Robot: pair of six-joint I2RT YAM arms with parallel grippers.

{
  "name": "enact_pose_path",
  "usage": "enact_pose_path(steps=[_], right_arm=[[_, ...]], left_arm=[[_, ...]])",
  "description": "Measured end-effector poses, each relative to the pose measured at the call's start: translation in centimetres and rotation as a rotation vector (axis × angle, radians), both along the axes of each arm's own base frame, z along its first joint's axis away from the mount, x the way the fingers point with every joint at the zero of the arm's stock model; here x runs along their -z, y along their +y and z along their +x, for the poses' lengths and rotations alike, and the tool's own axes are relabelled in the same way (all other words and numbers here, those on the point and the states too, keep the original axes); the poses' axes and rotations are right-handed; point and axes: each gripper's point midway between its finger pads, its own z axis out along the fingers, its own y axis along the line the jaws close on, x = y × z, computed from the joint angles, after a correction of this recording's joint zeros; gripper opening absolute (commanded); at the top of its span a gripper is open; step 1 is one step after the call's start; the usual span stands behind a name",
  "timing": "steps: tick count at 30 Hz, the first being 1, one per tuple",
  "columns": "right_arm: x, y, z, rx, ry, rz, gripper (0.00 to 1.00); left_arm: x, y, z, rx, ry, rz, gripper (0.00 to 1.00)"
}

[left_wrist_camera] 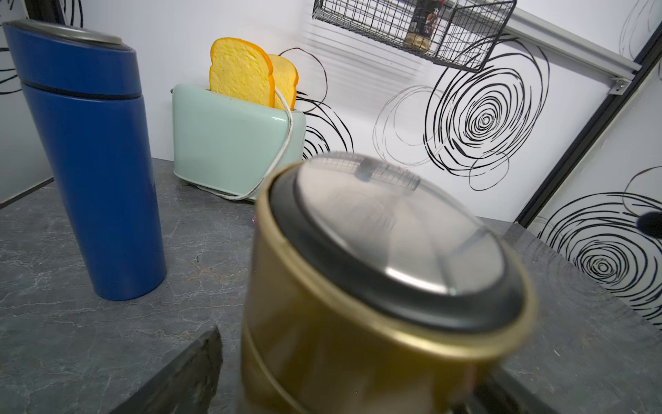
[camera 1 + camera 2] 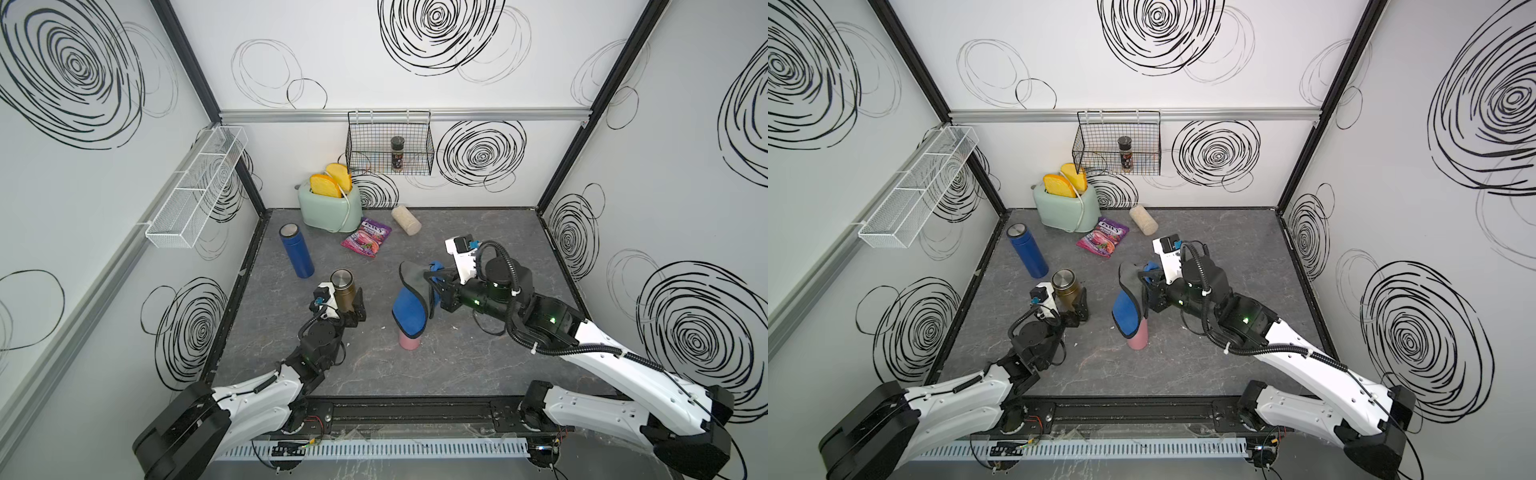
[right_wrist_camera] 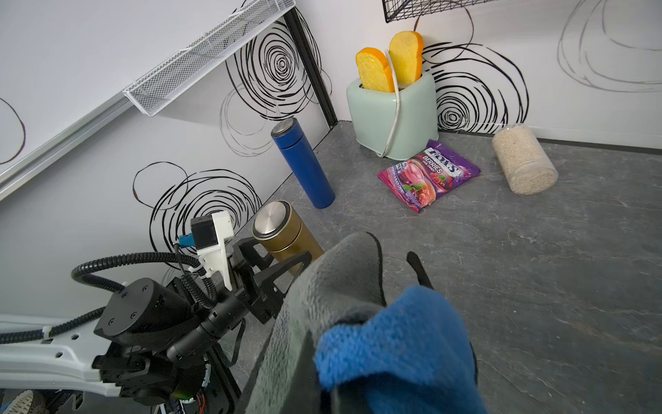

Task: Wipe the surface of the thermos
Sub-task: Pick up the thermos from the center of the board.

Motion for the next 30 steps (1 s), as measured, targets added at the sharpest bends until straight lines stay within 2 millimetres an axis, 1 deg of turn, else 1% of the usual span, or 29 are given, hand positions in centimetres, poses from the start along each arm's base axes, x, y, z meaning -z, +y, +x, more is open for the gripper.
enact_pose_path(steps=[4, 10, 13, 15, 18, 21, 23, 26, 30], right_arm=[[0.5, -0.2, 0.3, 0.006, 0.009, -0.007, 0.00], [0.7, -0.4, 0.4, 0.007, 0.014, -0.007, 0.00], [0.7, -0.3, 0.4, 0.004, 0.016, -0.007, 0.00], [0.7, -0.3, 0.4, 0.002, 0.016, -0.006, 0.00], [0.7, -0.4, 0.4, 0.003, 0.016, -0.006, 0.00], [0.7, -0.4, 0.4, 0.004, 0.016, -0.004, 0.00], [0.6, -0.5, 0.4, 0.004, 0.015, -0.003, 0.00], [0.6, -0.4, 0.3, -0.002, 0.016, -0.002, 0.00], [0.2, -0.1, 0.2, -0.018, 0.016, 0.005, 0.00]], left_arm=[[-0.1, 0.1, 0.1, -0.011, -0.008, 0.003, 1.00], [-0.1, -0.4, 0.8, -0.012, 0.003, 0.021, 0.98], [-0.2, -0.6, 1.1, -0.014, 0.006, 0.023, 0.94], [-0.2, -0.5, 1.2, -0.016, 0.006, 0.020, 0.88], [-0.1, -0.2, 1.5, -0.027, 0.012, 0.018, 0.74], [-0.2, 0.0, 1.9, -0.032, 0.012, 0.018, 0.54], [-0.2, -0.4, 1.9, -0.013, 0.015, 0.023, 0.39], [-0.2, -1.0, 2.0, 0.014, 0.024, 0.030, 0.23], [-0.3, -1.7, 1.5, 0.052, 0.041, 0.054, 0.09]])
